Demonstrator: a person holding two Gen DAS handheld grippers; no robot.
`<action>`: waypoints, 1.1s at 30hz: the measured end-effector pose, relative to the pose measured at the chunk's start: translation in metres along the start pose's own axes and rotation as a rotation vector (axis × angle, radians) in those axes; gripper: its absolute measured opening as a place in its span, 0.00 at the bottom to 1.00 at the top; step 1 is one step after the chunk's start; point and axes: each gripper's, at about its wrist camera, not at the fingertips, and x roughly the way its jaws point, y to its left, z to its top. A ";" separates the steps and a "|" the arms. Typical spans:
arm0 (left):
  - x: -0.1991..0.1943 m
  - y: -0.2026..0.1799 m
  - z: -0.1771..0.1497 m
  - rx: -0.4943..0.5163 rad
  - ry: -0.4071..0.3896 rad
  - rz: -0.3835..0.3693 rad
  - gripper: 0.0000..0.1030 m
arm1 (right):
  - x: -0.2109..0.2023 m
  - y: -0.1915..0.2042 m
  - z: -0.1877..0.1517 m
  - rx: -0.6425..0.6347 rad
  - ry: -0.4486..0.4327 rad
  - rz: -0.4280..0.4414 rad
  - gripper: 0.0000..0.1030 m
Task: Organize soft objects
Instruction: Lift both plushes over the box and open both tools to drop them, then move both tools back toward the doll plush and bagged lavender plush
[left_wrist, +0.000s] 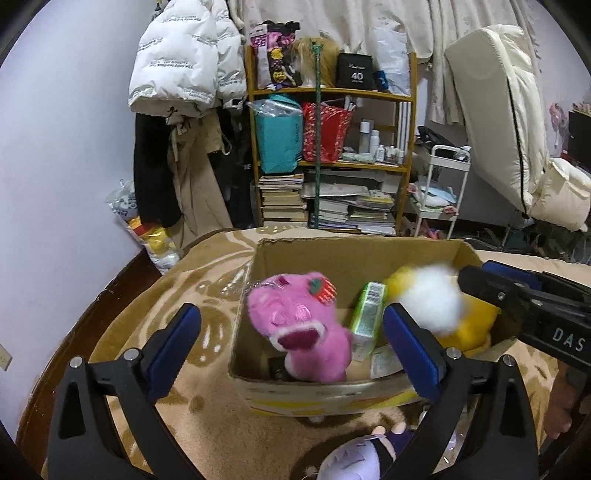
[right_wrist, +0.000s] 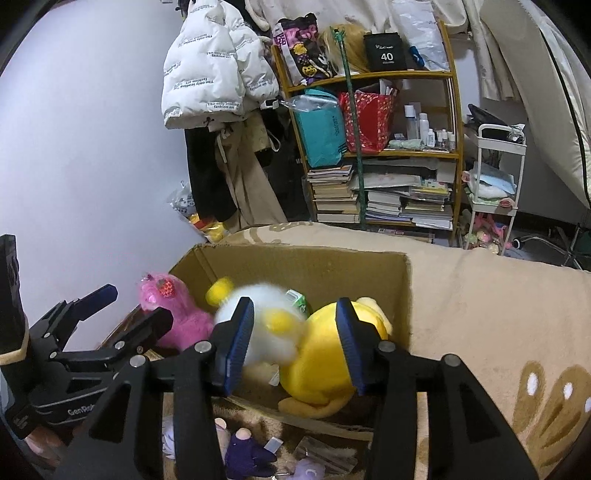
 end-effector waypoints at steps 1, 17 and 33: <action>-0.001 -0.001 0.000 0.005 -0.004 0.005 0.95 | -0.001 -0.001 0.000 0.001 -0.001 -0.001 0.48; -0.028 -0.002 -0.006 0.045 -0.014 0.090 0.96 | -0.023 0.006 -0.004 0.011 0.005 -0.018 0.97; -0.089 -0.001 -0.021 0.041 -0.004 0.100 0.96 | -0.078 0.011 -0.022 0.018 -0.012 -0.057 1.00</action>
